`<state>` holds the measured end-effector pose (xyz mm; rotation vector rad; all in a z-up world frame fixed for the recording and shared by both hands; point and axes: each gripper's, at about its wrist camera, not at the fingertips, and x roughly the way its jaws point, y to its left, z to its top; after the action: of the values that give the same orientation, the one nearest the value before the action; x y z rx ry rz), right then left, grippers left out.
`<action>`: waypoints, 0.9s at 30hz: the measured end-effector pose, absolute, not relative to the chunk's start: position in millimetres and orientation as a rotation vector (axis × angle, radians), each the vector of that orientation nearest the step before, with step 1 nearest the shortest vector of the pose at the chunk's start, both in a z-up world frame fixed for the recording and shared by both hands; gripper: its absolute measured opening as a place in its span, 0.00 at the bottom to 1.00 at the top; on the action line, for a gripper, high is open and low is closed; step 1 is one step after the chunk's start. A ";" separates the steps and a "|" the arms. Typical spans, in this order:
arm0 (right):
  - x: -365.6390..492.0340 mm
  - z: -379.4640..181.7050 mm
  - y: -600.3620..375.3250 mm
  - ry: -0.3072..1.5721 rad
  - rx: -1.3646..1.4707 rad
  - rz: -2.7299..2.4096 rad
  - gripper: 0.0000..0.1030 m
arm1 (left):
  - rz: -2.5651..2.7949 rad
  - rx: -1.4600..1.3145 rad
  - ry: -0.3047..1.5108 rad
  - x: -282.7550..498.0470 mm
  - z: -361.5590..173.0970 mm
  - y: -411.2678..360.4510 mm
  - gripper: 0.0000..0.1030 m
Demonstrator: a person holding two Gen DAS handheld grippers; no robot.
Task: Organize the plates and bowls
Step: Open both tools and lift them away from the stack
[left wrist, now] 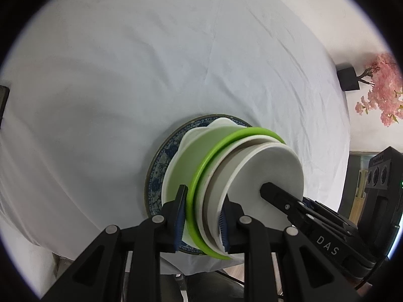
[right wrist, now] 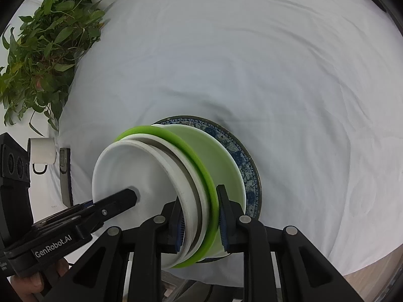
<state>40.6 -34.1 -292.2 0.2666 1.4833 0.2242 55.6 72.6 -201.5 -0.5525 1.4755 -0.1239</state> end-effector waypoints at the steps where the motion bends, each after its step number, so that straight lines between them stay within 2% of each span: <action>1: 40.3 -291.1 -33.8 1.482 0.263 0.225 0.21 | -0.125 -0.553 1.467 55.7 -200.3 75.8 0.23; 7: 39.1 -279.9 -33.6 1.470 0.235 0.217 0.24 | -0.139 -0.538 1.422 48.9 -186.1 81.5 0.27; 10: 38.2 -273.0 -35.0 1.461 0.223 0.213 0.32 | -0.133 -0.489 1.380 45.2 -173.4 82.7 0.28; 12: 36.3 -267.0 -37.8 1.447 0.215 0.205 0.38 | -0.090 -0.411 1.327 39.5 -159.4 82.1 0.38; 13: 34.7 -262.2 -40.0 1.435 0.217 0.202 0.41 | -0.070 -0.377 1.295 37.0 -153.1 82.1 0.51; 14: 33.2 -258.3 -42.1 1.426 0.220 0.202 0.51 | -0.058 -0.354 1.254 33.2 -145.3 83.3 0.60; 15: 31.4 -252.8 -44.4 1.412 0.220 0.204 0.67 | -0.055 -0.343 1.224 31.2 -139.2 87.8 0.62; 16: 28.3 -245.6 -46.8 1.390 0.218 0.205 0.75 | -0.057 -0.337 1.204 28.8 -133.7 89.9 0.62; 17: 25.8 -239.9 -49.6 1.373 0.212 0.203 0.86 | -0.064 -0.336 1.200 27.6 -129.9 91.6 0.62; 18: 23.0 -234.8 -51.1 1.360 0.202 0.200 0.93 | -0.071 -0.336 1.197 26.0 -126.1 93.2 0.62; 20: 16.8 -225.3 -53.0 1.339 0.177 0.197 1.00 | -0.071 -0.321 1.174 23.0 -118.9 96.7 0.63; 24: 2.0 -202.1 -49.5 1.297 0.111 0.193 1.00 | -0.045 -0.253 1.117 10.9 -99.8 97.7 0.65; 27: -10.4 -181.0 -40.0 1.272 0.058 0.224 1.00 | -0.030 -0.205 1.066 -2.3 -81.2 88.8 0.77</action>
<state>-10.4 -40.0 -181.0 0.0585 1.2717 0.2239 -2.3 88.8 -81.2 -0.2046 1.0664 -0.0303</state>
